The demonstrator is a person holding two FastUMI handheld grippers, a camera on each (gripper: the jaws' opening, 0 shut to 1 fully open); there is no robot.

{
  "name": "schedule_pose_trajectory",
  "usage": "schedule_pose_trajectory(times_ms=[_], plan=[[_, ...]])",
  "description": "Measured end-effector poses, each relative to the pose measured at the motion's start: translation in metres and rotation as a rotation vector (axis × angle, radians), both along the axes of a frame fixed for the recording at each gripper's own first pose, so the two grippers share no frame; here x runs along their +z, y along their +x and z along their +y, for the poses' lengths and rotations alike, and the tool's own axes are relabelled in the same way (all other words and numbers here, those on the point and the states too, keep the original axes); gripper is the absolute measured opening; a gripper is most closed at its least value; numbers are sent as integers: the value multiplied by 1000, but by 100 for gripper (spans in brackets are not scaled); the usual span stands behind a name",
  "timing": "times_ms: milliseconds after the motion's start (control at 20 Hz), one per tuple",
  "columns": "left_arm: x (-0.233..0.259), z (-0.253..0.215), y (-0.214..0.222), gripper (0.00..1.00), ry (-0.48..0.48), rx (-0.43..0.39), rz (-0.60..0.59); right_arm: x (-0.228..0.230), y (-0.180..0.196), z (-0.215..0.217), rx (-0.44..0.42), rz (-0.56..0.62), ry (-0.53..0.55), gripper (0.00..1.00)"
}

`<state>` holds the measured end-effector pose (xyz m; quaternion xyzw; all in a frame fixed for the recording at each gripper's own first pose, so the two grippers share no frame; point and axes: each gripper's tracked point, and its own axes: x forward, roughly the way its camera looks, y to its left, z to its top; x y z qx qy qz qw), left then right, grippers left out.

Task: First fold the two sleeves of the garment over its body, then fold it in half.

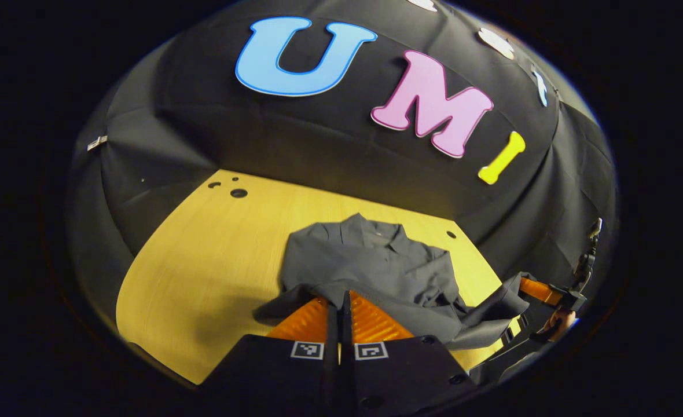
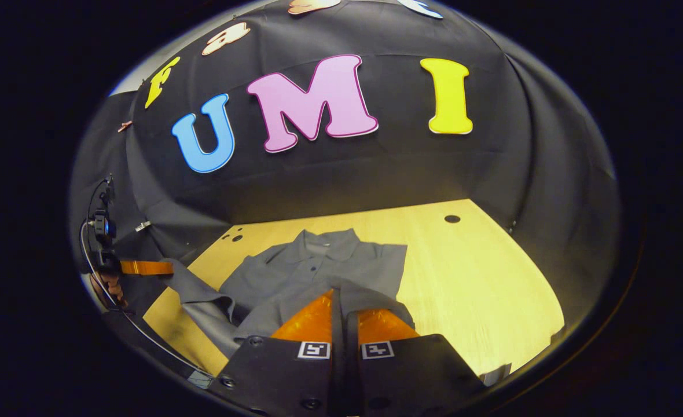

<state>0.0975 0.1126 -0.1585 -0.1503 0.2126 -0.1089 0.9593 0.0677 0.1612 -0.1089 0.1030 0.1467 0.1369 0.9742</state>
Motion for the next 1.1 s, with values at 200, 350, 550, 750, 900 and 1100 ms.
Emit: schedule_pose_trajectory(times_ms=[200,350,550,750,900,1100], plan=[[9,-2,51,5,19,-2,-35,7,53,-3,-40,-27,-29,5],[4,-7,89,5,58,-20,-39,-8,89,-2,-57,-12,-67,5],[-2,-7,145,5,70,10,-37,-20,141,-10,-96,6,-72,5],[-34,-9,190,5,87,31,1,-49,185,-16,-117,54,-98,5],[-74,-10,216,5,82,57,70,-81,204,-14,-139,120,-122,5],[-109,0,231,5,119,90,136,-113,213,-7,-154,213,-107,5]])
